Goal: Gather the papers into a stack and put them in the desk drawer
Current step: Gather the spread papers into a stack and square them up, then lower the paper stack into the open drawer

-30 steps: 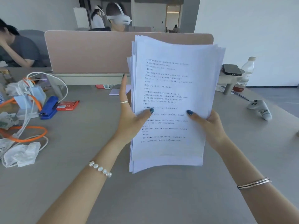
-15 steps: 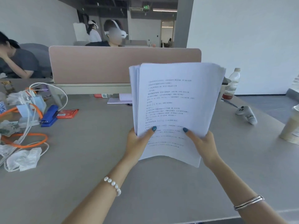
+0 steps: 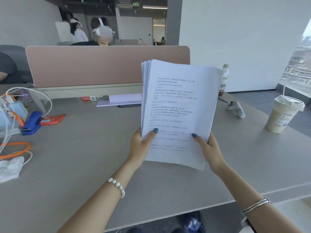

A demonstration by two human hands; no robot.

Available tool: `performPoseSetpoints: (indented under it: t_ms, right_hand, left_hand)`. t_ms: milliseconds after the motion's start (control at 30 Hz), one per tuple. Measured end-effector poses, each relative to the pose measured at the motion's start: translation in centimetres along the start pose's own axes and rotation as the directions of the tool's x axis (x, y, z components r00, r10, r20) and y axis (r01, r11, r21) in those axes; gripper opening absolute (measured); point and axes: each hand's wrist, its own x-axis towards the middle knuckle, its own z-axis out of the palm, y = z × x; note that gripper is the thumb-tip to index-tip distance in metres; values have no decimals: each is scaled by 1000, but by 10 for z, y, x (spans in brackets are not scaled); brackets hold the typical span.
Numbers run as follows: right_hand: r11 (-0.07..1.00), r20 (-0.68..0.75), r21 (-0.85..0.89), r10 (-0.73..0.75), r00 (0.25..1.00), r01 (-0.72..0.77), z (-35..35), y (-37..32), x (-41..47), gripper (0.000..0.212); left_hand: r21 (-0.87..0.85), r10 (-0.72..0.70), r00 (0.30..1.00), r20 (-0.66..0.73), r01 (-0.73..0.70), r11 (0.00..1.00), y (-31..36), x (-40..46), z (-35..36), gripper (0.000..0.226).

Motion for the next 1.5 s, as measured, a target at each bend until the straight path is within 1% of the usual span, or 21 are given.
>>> performPoseSetpoints:
  t_ms: [100,167,233,267,367,433,533,600,700,767,833,900,967,1033,1100,1133,1233,1300,1400,1433,1500]
  right_hand:
    - [998,-67,49,-41,997,44,-26,-12,-12,39]
    - [995,-107,-7,-98,989,98,-49,-24,-20,36]
    - [989,-130,-81,-133,983,123,-82,-35,-33,36]
    - [987,-142,-106,-132,981,117,-98,-40,-40,34]
    - [977,-199,-194,-121,972,82,-157,-55,-74,27]
    - [968,-226,-246,-101,969,43,-193,-64,-98,28]
    - [962,-262,-267,-25,965,-48,-239,-74,-135,31]
    - [954,-293,-278,27,956,-112,-266,-77,-158,31]
    - [939,-333,-256,137,933,-229,-301,-75,-187,28]
    - [920,-355,-249,203,913,-302,-322,-70,-205,26]
    - [904,-391,-229,254,885,-361,-342,-66,-223,30]
    - [892,-422,-225,273,864,-392,-361,-61,-239,30]
    - [863,-466,-273,268,843,-426,-377,-56,-251,27]
    - [834,-523,-294,269,809,-468,-394,-51,-260,21]
    - [810,-550,-302,283,786,-503,-413,-48,-270,19]
    - [798,-550,-301,301,779,-521,-422,-47,-276,23]
    - [753,-539,-296,377,754,-588,-451,-46,-290,62]
    - [716,-521,-296,433,735,-632,-468,-45,-295,67]
    - [658,-477,-312,515,712,-685,-489,-40,-299,87]
    - [635,-456,-318,549,701,-704,-493,-37,-299,90]
    - [599,-411,-315,612,675,-736,-496,-30,-295,81]
  left_hand:
    - [-49,37,998,52,-34,998,9,-11,21,28]
    - [-88,25,994,106,-16,996,16,-21,40,26]
    - [-107,-12,977,212,35,994,22,-30,65,17]
    - [-107,-18,964,266,48,993,25,-35,76,15]
    - [-130,-13,911,411,73,989,34,-51,121,21]
    - [-173,-26,887,461,119,978,38,-57,150,26]
    - [-226,-74,861,503,213,950,36,-64,193,25]
    - [-232,-79,837,542,239,943,34,-74,224,26]
    - [-247,-87,834,546,259,934,27,-95,269,30]
    - [-260,-117,827,549,302,917,22,-110,295,23]
    - [-248,-137,842,522,303,920,20,-123,316,21]
    - [-238,-114,848,518,271,933,18,-136,332,23]
    - [-195,-102,828,552,247,949,15,-146,345,28]
    - [-84,-131,784,607,227,970,11,-151,356,30]
    - [44,-148,755,639,156,987,6,-147,363,33]
    - [112,-136,752,645,83,990,2,-141,365,39]
    - [263,-20,731,682,-220,940,-12,-117,370,54]
    - [298,38,694,719,-356,886,-18,-102,376,51]
    - [318,45,634,772,-447,836,-23,-89,390,49]
    - [320,41,620,783,-459,829,-26,-86,395,49]
    - [325,31,598,801,-477,817,-33,-85,402,53]
